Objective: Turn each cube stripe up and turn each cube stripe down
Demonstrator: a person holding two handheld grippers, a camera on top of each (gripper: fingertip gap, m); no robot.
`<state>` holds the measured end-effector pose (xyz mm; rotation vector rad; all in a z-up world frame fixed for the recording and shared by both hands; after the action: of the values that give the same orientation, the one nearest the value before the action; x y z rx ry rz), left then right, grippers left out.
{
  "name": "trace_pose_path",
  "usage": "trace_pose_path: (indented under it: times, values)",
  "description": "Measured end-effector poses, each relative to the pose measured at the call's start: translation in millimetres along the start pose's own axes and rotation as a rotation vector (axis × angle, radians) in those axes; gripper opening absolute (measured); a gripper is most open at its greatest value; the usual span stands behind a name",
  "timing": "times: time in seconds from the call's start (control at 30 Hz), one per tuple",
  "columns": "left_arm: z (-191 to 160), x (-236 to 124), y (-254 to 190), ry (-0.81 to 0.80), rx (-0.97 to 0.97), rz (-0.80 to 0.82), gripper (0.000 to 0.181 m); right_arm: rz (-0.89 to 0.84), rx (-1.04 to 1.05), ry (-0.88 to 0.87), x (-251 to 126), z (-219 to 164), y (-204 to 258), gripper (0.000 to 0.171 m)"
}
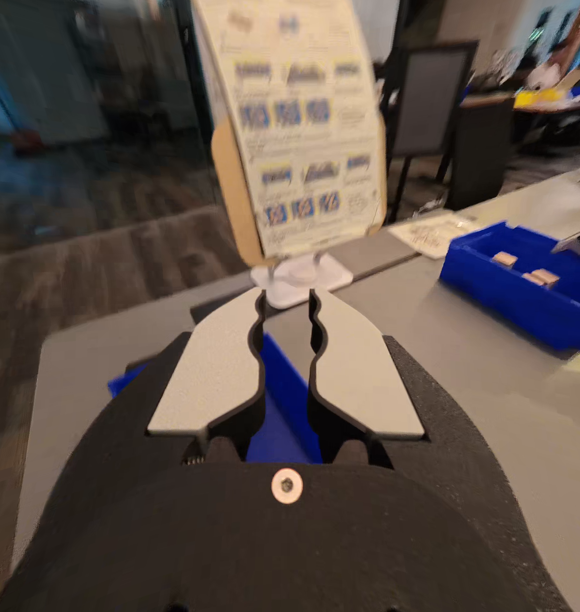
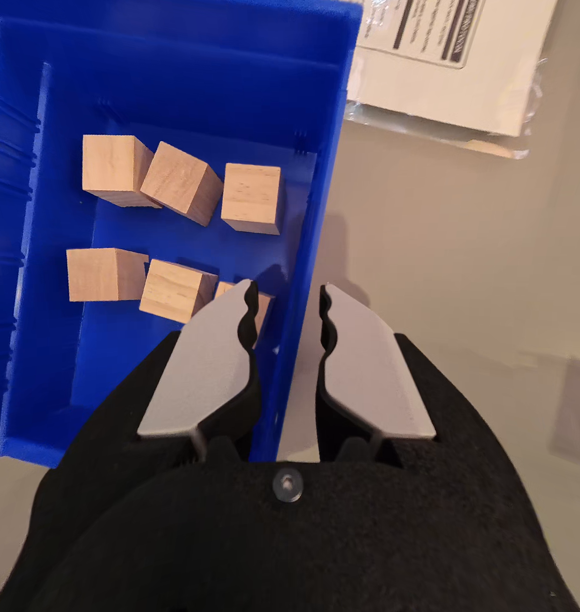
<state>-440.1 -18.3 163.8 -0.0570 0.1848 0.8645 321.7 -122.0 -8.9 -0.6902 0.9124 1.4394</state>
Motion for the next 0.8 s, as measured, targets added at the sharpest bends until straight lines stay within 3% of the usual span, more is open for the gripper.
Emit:
trace_pose_path:
  times: [0.07, 0.17, 0.23, 0.37, 0.5, 0.6, 0.8]
  values:
    - [-15, 1, 21, 0.147, -0.057, 0.066, 0.024, -0.016, 0.033, 0.041, 11, -1, -4, 0.033]
    - [-40, 5, 56, 0.319, -0.074, 0.244, 0.024, -0.005, 0.042, 0.092, 19, -3, -4, 0.007]
    - [-60, 11, 78, 0.435, -0.088, 0.322, 0.023, -0.015, 0.038, 0.101, 19, -3, -4, 0.006]
    - [-95, 26, 103, 0.620, -0.246, 0.257, 0.008, -0.023, 0.039, 0.105, 19, -3, -3, 0.005]
    - [-119, 29, 124, 0.795, -0.250, 0.441, 0.014, -0.014, 0.048, 0.099, 19, -3, -4, 0.006]
    - [-138, 32, 130, 0.945, -0.251, 0.483, 0.019, -0.017, 0.048, 0.101, 20, -3, -4, 0.006]
    - [-154, 43, 136, 0.986, -0.270, 0.458, 0.007, -0.016, 0.046, 0.099, 20, -3, -4, 0.007]
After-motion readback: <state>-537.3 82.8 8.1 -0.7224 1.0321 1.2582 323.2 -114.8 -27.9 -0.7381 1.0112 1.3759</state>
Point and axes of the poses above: each gripper's, where its closed fingertips meet, x out along the fingers, z out of its top, y = z × x across the jaws, the point moved 9 cm from there along -x, back along the fingers, and after that the axes turned 3 degrees about z, right-handed, at the moved point
